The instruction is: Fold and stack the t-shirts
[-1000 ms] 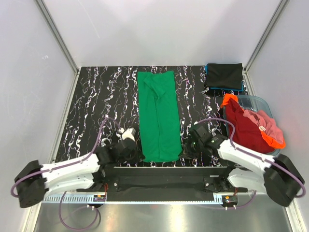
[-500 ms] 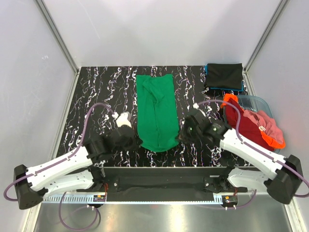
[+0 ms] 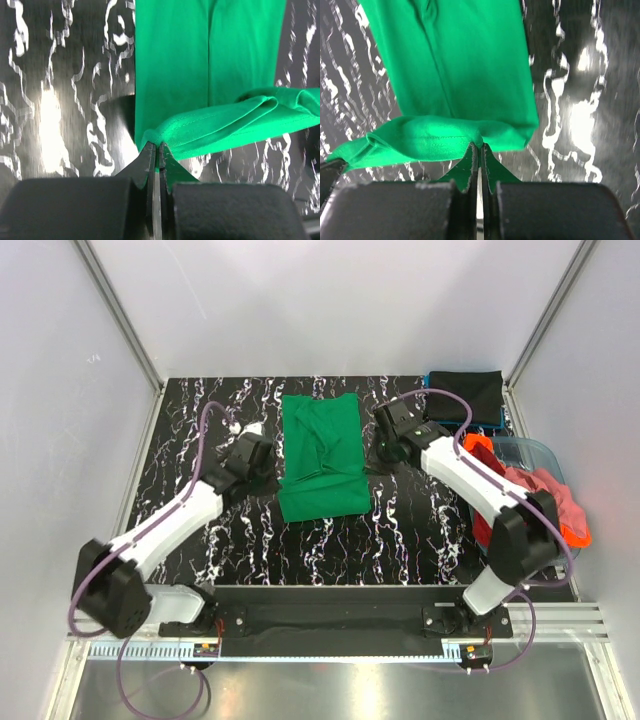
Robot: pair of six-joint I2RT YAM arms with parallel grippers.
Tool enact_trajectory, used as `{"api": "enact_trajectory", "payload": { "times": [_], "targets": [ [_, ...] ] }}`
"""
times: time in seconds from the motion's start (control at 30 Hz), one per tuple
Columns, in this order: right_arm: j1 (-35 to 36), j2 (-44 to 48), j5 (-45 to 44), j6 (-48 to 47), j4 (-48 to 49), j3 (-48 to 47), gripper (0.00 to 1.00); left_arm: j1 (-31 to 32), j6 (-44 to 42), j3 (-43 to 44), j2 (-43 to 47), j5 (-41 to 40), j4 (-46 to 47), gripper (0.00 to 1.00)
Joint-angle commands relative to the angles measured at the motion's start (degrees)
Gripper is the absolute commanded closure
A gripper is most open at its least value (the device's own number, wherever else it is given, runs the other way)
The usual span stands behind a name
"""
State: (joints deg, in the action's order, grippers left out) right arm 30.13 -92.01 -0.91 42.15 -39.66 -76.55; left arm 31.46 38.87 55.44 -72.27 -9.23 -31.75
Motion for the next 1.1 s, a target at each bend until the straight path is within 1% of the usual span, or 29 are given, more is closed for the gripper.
{"api": "enact_trajectory", "payload": {
  "times": [0.0, 0.13, 0.27, 0.53, 0.6, 0.63, 0.67, 0.7, 0.73, 0.77, 0.8, 0.83, 0.87, 0.9, 0.97, 1.0, 1.03, 1.07],
  "targets": [
    [-2.26, -4.66, 0.73, -5.58, 0.72, -7.1, 1.0, -3.24, -5.73, 5.55, -5.76, 4.84, 3.88, 1.0],
    [-4.2, -10.72, 3.36, -7.69, 0.72, -11.5, 1.0, -5.53, -7.23, 10.38, -13.14, 7.29, 5.29, 1.0],
    [-5.87, -14.69, 5.03, -8.57, 0.72, -15.63, 1.0, -7.9, -8.02, 14.34, -18.77, 8.88, 6.08, 1.0],
    [-7.28, -22.76, 6.18, -8.58, 0.72, -20.91, 1.0, -11.86, -9.87, 23.65, -30.9, 13.44, 5.56, 0.99],
    [-7.54, -24.7, 6.53, -8.66, 0.72, -23.19, 1.0, -12.74, -9.87, 26.98, -34.84, 13.98, 4.94, 0.9],
    [-8.24, -27.15, 6.97, -9.19, 0.55, -24.25, 1.0, -13.53, -9.87, 28.57, -36.35, 14.94, 3.55, 0.85],
    [-8.68, -28.39, 8.36, -9.37, 0.46, -26.78, 0.86, -14.06, -9.78, 30.32, -38.02, 15.21, 2.49, 0.75],
    [-9.12, -29.8, 9.16, -9.45, 0.29, -28.28, 0.71, -14.41, -9.87, 34.26, -41.43, 15.56, 1.26, 0.68],
    [-10.43, -32.51, 11.78, -9.89, 0.2, -29.87, 0.5, -15.2, -10.13, 36.38, -43.03, 16.61, -1.27, 0.59],
    [-10.96, -33.67, 12.85, -10.07, -0.24, -32.67, 0.26, -15.46, -10.48, 40.58, -44.61, 16.97, -2.78, 0.47],
    [-11.49, -34.63, 13.3, -10.07, -0.94, -34.09, 0.21, -15.73, -11.18, 42.45, -46.45, 16.88, -4.45, 0.44],
    [-12.02, -35.51, 13.82, -10.68, -1.56, -35.23, 0.19, -16.17, -11.45, 43.86, -46.82, 16.36, -7.6, 0.43],
    [-12.02, -35.35, 13.39, -11.03, -2.17, -36.2, 0.18, -16.34, -11.71, 44.57, -46.65, 15.74, -8.67, 0.41],
    [-12.02, -34.65, 12.78, -11.3, -2.87, -35.77, 0.18, -16.52, -12.24, 43.8, -44.3, 15.22, -9.47, 0.38],
    [-11.94, -30.88, 12.42, -11.39, -2.7, -31.83, 0.18, -16.43, -12.33, 41.08, -40.25, 13.28, -9.56, 0.36],
    [-11.76, -29.3, 12.16, -10.95, -1.83, -29.99, 0.18, -16.52, -12.33, 37.67, -35.62, 12.84, -9.47, 0.35],
    [-11.33, -25.98, 11.9, -10.86, -0.95, -27.88, 0.18, -16.43, -12.24, 35.72, -33.14, 12.84, -9.39, 0.35],
    [-10.97, -24.29, 11.89, -10.78, -0.08, -23.68, 0.18, -16.52, -12.15, 33.53, -30.67, 12.93, -9.12, 0.34]
  ]
}}
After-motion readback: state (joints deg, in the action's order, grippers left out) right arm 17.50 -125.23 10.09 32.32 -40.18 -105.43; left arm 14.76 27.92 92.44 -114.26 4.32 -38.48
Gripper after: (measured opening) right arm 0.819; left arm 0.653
